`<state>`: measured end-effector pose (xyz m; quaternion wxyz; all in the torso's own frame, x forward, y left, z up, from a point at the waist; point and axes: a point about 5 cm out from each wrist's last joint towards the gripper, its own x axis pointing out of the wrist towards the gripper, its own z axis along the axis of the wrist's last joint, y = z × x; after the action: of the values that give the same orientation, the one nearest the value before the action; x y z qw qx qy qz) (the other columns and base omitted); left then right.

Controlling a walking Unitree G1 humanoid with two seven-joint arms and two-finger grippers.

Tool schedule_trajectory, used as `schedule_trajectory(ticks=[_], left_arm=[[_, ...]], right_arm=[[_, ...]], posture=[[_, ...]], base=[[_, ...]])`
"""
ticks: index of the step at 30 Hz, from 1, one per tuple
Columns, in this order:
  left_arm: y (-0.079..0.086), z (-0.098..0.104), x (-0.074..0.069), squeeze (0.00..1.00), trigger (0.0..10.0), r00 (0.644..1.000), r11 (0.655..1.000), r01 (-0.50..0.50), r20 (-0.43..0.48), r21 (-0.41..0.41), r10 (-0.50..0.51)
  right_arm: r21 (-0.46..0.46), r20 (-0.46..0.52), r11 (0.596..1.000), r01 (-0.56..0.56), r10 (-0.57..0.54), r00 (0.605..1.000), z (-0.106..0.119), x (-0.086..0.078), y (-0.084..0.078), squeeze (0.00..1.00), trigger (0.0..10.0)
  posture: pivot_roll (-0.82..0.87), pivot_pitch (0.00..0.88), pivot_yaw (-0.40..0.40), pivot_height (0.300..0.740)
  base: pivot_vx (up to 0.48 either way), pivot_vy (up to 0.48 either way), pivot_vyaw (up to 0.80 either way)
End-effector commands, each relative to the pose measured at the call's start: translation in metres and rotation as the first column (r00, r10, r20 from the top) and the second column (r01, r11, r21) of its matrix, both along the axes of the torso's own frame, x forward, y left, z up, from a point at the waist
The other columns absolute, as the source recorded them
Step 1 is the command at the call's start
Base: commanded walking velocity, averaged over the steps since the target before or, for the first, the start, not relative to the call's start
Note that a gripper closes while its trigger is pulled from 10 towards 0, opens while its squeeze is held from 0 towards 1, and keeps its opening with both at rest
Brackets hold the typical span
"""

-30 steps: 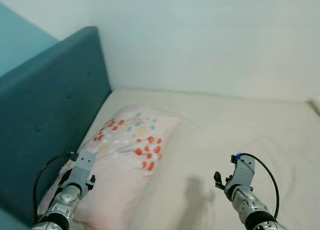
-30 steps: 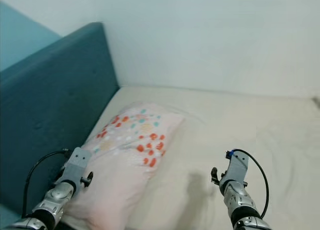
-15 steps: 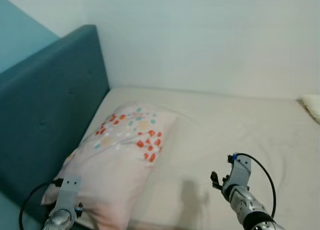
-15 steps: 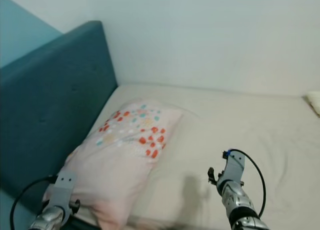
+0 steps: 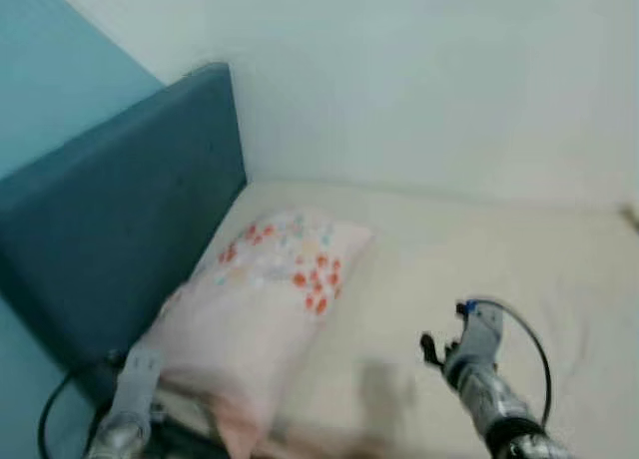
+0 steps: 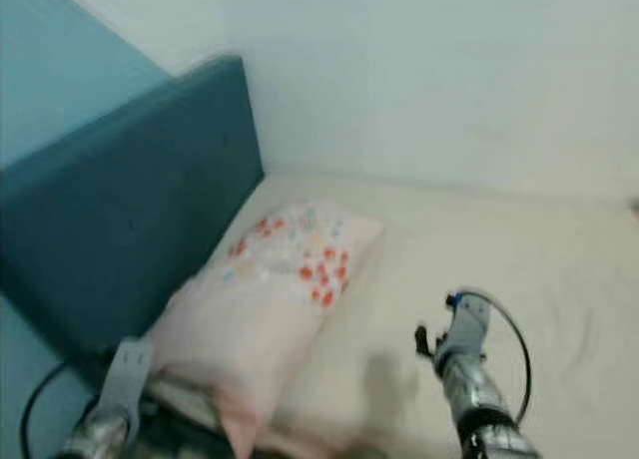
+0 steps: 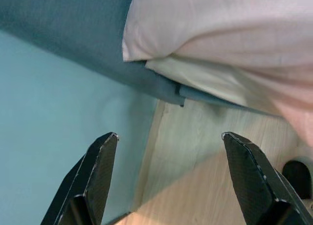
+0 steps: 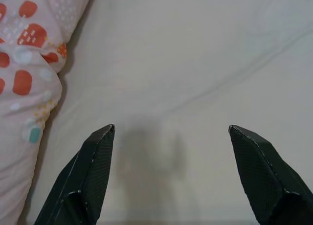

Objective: Clean up the room

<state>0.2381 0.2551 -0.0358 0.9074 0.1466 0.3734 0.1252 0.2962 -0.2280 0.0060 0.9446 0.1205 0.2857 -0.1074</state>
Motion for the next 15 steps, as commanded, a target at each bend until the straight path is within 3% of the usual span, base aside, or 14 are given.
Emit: schedule_trajectory(ticks=[1, 10, 13, 15], left_arm=[[-0.004, -0.002, 0.000, 0.00, 10.0, 1.000, 1.000, -0.011, -0.006, -0.016, 0.011], [-0.008, 0.010, 0.017, 0.00, 10.0, 0.987, 0.985, -0.120, 0.094, -0.124, 0.132], [-0.003, 0.015, 0.022, 0.00, 10.0, 0.948, 0.935, -0.254, 0.128, -0.246, 0.291], [-0.003, 0.015, 0.022, 0.00, 10.0, 0.948, 0.935, -0.254, 0.128, -0.246, 0.291]], right_arm=[[0.022, 0.026, 1.000, 0.004, -0.004, 1.000, 0.004, 0.004, 0.003, 0.00, 10.0], [0.015, 0.079, 1.000, -0.012, 0.011, 0.997, 0.011, 0.008, 0.002, 0.00, 10.0], [0.019, 0.097, 1.000, -0.018, 0.016, 0.995, 0.013, 0.009, 0.002, 0.00, 10.0], [0.019, 0.097, 1.000, -0.018, 0.016, 0.995, 0.013, 0.009, 0.002, 0.00, 10.0]], posture=[[0.00, 0.000, 0.012, 0.735], [-0.01, 0.000, 0.012, 0.710], [-0.02, 0.011, 0.012, 0.695], [-0.02, 0.011, 0.012, 0.695]], base=[[0.000, 0.000, 0.00], [0.000, 0.000, 0.00], [0.000, 0.000, 0.00], [0.000, 0.000, 0.00]])
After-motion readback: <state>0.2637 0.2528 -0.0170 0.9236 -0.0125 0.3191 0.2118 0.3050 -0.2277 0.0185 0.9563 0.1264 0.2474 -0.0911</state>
